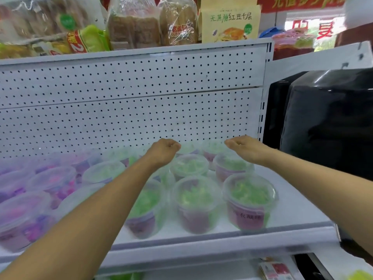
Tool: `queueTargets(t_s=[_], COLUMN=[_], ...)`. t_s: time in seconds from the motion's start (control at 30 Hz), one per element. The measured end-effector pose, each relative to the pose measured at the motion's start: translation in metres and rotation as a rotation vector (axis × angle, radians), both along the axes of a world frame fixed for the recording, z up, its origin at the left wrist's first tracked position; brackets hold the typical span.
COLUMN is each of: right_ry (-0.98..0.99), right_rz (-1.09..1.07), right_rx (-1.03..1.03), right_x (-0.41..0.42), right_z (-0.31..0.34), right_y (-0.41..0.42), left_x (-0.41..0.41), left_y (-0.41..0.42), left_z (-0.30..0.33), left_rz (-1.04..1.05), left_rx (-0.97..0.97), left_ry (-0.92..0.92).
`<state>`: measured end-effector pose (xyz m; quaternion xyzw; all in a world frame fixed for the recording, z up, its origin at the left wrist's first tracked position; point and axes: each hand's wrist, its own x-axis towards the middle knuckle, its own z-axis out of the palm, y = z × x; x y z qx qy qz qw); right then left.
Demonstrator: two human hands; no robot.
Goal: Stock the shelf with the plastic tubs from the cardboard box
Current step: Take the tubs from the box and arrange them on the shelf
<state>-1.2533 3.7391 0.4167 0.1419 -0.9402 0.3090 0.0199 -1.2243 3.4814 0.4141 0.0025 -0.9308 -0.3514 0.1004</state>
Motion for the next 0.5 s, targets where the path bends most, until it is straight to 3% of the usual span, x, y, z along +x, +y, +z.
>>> queueTargets(t_s=[0.1, 0.27, 0.5], right_ry=[-0.040, -0.140, -0.159], right_rz=[0.011, 0.005, -0.022], right_rx=[0.065, 0.080, 0.068], right_x=[-0.018, -0.043, -0.054], right_z=[-0.006, -0.019, -0.020], right_y=[-0.014, -0.016, -0.013], left_x=[-0.022, -0.046, -0.067], left_y=[0.001, 0.005, 0.000], left_z=[-0.001, -0.008, -0.018], left_rz=[0.005, -0.007, -0.002], left_rx=[-0.011, -0.212, -0.212], left_ry=[-0.109, -0.243, -0.135])
